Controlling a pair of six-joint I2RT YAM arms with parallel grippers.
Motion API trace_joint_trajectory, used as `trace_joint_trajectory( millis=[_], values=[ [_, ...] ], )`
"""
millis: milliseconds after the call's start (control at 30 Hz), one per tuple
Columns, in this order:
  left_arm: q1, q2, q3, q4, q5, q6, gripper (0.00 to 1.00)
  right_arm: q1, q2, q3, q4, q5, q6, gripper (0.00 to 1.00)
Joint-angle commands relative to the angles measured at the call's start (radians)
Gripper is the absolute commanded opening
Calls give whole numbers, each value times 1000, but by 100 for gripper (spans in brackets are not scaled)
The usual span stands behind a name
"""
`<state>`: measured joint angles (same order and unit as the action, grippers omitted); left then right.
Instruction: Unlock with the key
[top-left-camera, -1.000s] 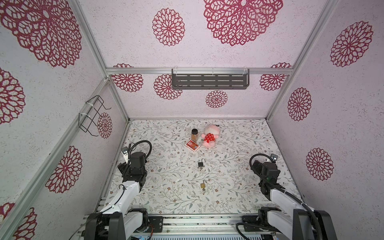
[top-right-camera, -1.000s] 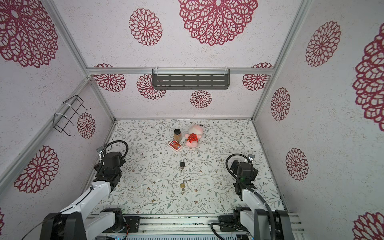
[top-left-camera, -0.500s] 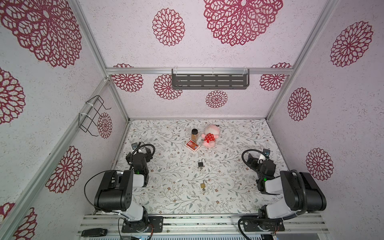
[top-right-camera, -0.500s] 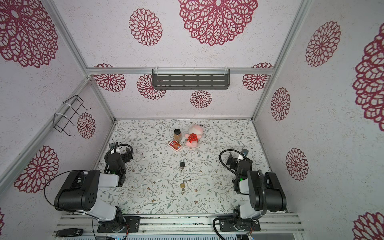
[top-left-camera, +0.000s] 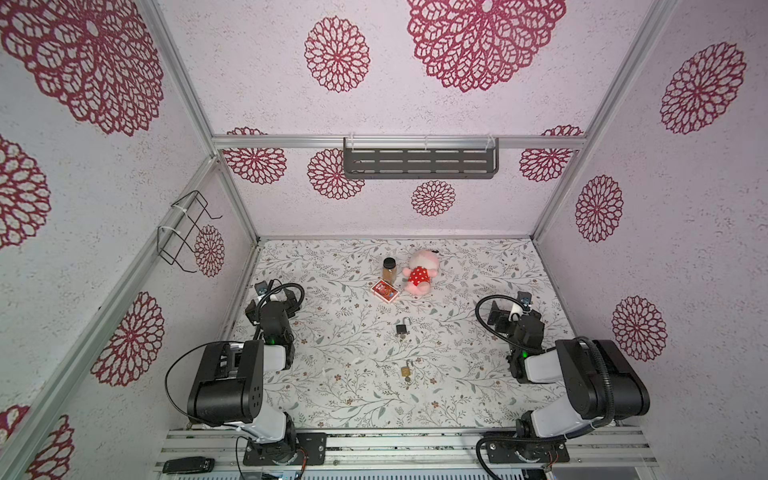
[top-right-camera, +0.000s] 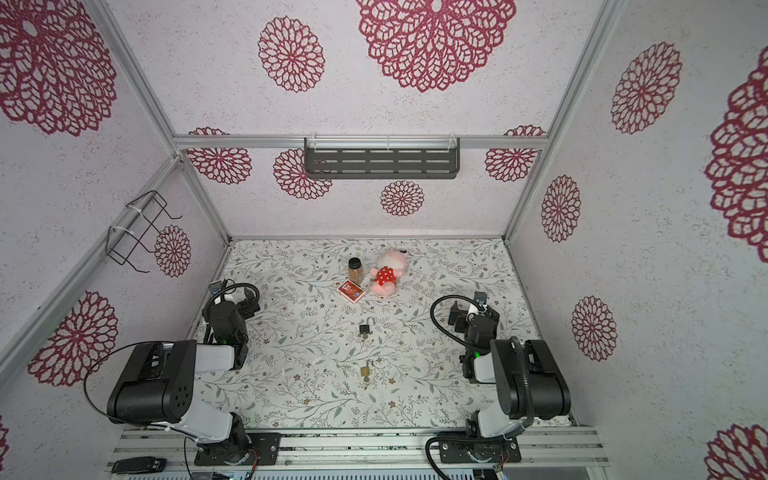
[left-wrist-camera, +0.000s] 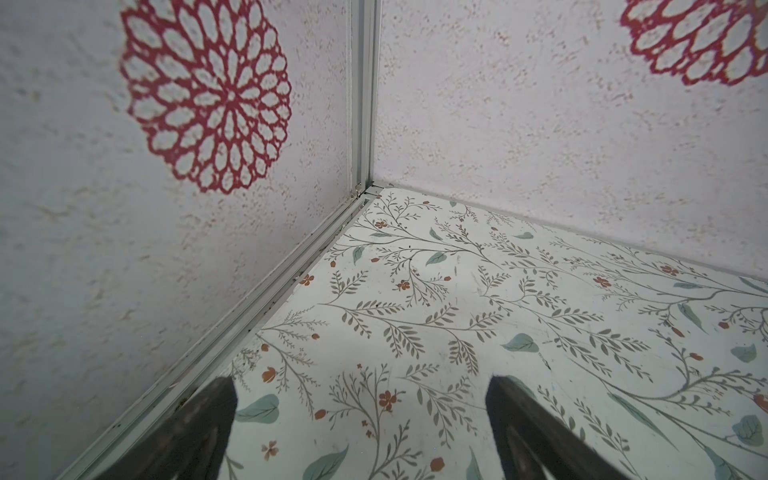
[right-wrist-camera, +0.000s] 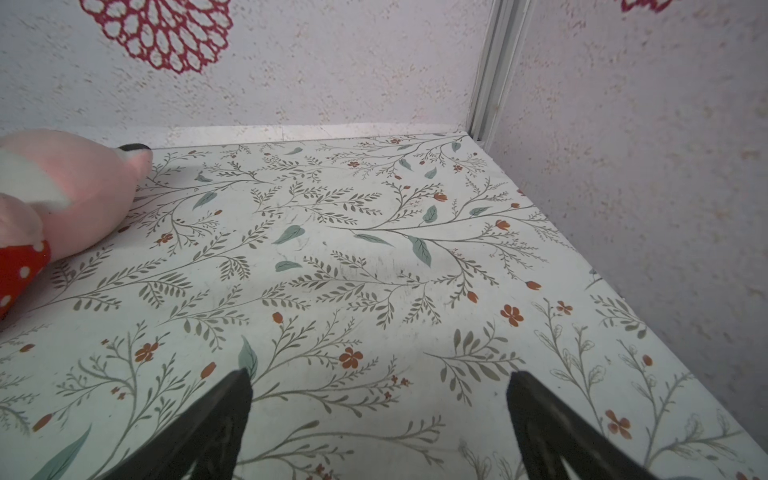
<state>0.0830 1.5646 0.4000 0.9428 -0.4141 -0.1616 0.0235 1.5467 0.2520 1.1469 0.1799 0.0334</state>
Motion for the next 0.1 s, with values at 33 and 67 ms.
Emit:
trace_joint_trajectory(
  millis=[33,67],
  values=[
    [11,5,18,-26,17,-5,97,4,-11,10,39,7,-19,99],
    [10,4,9,-11,16,-3,97,4,-11,9,41,7,-20,99]
  ],
)
